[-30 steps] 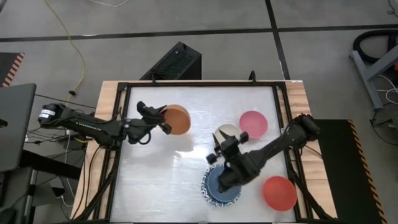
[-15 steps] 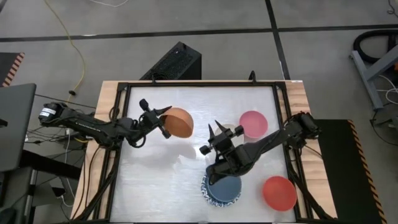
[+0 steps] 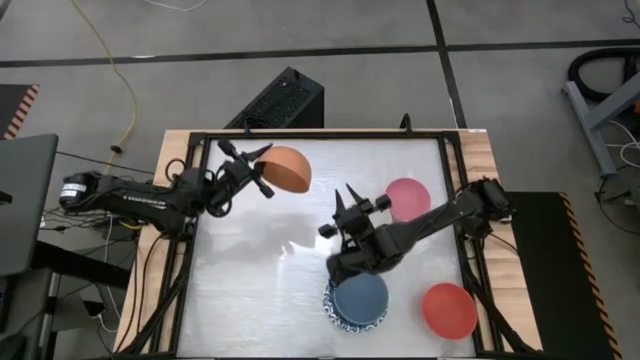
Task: Nest bowls inside each other
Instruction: Stack the brown bowl into the blue bowl
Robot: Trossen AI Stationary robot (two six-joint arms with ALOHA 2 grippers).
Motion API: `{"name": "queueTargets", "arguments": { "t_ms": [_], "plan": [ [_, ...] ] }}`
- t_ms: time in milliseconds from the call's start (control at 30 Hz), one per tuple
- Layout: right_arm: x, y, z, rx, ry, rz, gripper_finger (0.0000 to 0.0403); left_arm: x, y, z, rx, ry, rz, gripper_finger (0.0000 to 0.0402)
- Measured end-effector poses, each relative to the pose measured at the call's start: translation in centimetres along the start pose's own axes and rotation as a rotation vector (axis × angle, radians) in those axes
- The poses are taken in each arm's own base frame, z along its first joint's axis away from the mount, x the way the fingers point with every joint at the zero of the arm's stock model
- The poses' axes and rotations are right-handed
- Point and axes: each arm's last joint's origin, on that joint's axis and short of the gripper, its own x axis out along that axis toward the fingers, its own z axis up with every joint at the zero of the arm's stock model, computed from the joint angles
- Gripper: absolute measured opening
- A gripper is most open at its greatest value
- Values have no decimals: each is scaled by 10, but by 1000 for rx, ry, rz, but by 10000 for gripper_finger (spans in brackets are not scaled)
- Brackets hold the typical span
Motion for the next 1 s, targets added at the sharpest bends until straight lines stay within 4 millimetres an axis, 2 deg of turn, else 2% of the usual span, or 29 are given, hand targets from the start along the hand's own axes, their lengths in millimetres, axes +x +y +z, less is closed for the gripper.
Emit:
{"name": "queueTargets", "arguments": {
  "t_ms": [133, 233, 300, 367, 467, 533, 633, 700, 867, 1000],
  "plan": [
    [24, 4, 7, -89, 100, 30, 153, 7, 8, -6, -1, -8, 11, 3],
    [49, 13, 30, -201, 217, 284, 152, 11, 14, -9, 12, 2, 43, 7],
    [61, 18, 51, -195, 194, 487, 152, 13, 17, -11, 19, 11, 63, 8],
    [65, 18, 69, -170, 151, 634, 152, 14, 20, -12, 21, 15, 76, 9],
    [58, 15, 82, -138, 135, 747, 152, 13, 25, -10, 20, 6, 93, 10],
    [47, 16, 82, -163, 113, 702, 152, 12, 31, -7, 9, -8, 113, 10],
    [36, 22, 75, -207, 34, 353, 147, 11, 40, -3, -44, -32, 142, 10],
    [38, 29, 70, -222, 2, 188, 141, 9, 45, 0, -85, -46, 159, 11],
    [71, 50, 64, -157, -150, 286, 129, 8, 50, 3, -107, -86, 159, 11],
    [92, 46, 74, -94, -281, 214, 125, 7, 53, 5, -81, -76, 197, 11]
  ]
}}
